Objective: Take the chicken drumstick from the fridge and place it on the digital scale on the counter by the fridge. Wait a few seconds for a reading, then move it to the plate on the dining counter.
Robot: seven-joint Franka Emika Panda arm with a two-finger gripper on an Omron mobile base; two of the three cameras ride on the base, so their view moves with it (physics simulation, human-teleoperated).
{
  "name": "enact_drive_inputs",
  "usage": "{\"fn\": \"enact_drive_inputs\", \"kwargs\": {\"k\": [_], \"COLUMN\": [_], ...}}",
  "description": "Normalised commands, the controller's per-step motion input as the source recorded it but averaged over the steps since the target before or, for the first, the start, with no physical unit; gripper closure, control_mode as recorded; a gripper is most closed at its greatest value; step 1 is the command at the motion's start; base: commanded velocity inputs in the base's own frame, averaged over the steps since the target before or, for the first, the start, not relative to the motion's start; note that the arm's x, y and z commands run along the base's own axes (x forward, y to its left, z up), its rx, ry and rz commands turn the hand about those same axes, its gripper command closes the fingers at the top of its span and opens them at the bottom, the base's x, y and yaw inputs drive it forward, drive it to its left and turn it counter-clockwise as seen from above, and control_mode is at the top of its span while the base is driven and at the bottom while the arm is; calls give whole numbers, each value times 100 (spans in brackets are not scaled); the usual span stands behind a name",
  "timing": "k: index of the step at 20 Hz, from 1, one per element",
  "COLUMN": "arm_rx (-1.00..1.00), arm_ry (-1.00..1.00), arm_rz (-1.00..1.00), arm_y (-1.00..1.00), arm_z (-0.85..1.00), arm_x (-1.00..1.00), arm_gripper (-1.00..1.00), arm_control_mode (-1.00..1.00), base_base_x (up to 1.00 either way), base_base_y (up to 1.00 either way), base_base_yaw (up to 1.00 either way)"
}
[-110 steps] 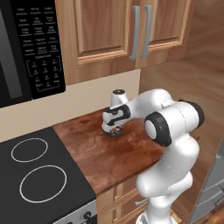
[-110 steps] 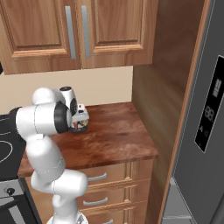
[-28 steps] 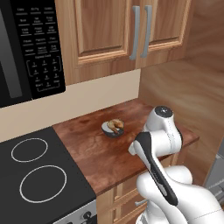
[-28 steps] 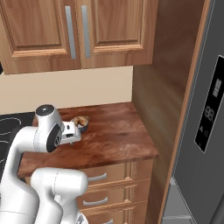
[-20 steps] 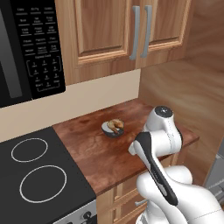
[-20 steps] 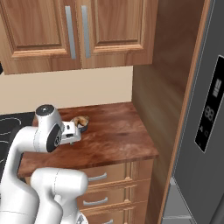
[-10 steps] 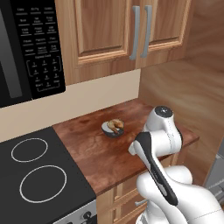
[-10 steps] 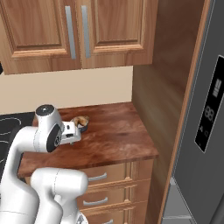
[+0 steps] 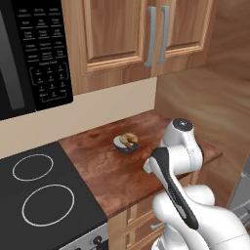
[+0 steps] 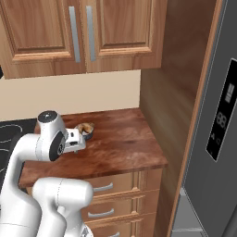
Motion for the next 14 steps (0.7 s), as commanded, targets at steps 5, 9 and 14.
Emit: {"fn": "enact_drive_inputs", "kwargs": {"k": [5,9,14], "arm_rx": [0,0,0], "arm_ry": [0,0,0], "arm_rz": [0,0,0], "arm_y": [0,0,6], "arm_z": [0,0,0], "arm_x": [0,0,12], "arm_gripper": [-100,-100,-100], "arm_control_mode": [-100,-100,-100], "base_base_x": [0,0,0], "base_base_y": [0,0,0], "base_base_yaw": [0,0,0]}}
